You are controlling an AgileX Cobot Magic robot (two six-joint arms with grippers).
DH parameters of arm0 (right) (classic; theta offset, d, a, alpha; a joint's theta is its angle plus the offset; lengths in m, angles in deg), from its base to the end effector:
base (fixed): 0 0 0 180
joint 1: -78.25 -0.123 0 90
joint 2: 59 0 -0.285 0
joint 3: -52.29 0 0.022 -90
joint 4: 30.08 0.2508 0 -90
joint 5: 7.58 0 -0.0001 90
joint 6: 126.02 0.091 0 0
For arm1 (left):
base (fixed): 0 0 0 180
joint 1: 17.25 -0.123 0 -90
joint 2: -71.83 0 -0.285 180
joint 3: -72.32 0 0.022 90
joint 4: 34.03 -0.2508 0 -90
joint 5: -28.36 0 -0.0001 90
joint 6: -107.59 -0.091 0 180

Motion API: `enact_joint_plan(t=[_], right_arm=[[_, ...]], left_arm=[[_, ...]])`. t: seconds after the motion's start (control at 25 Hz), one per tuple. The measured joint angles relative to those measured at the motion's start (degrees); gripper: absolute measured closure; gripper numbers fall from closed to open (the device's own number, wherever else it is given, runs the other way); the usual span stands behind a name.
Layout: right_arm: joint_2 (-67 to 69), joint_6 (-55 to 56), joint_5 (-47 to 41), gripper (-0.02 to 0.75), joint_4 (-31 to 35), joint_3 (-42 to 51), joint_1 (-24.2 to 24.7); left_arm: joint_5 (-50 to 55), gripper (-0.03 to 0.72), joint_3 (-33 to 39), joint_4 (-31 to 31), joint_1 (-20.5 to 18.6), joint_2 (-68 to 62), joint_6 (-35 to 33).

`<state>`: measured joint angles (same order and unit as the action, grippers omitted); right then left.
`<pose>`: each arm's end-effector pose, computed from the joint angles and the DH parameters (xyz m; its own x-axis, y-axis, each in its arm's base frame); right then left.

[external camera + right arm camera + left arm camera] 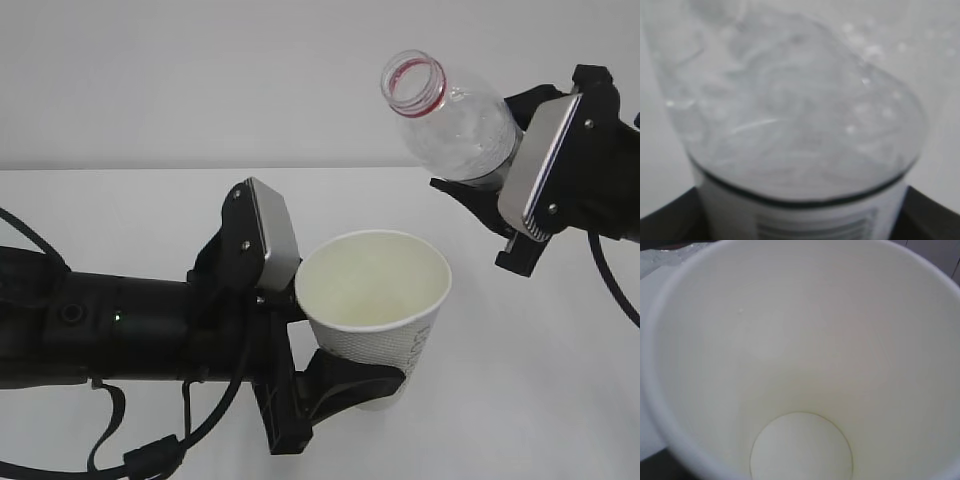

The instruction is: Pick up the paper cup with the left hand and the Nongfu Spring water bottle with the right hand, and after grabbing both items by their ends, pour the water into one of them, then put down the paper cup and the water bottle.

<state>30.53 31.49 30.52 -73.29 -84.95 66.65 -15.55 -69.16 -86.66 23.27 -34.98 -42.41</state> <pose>0.2651 0.0936 0.2375 0.3926 -0.7122 -0.5819 -0.4845 0.3776 -0.7891 0.2046 -0.2408 0.1699 -0.1005 0.3389 -0.9354 0.9711 0.2381 -0.0180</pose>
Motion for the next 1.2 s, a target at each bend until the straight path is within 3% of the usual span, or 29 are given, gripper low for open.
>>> enact_joint_plan(t=[0.44,1.2], right_arm=[[0.0,-10.1,-0.2,0.223,5.5,0.0,0.0],[0.0,-19.0,0.1,0.223,6.0,0.0,0.0]], left_arm=[[0.0,0.144,0.0,0.0,0.0,0.0,0.0],[0.5,0.145,0.0,2.9,0.0,0.0,0.0]])
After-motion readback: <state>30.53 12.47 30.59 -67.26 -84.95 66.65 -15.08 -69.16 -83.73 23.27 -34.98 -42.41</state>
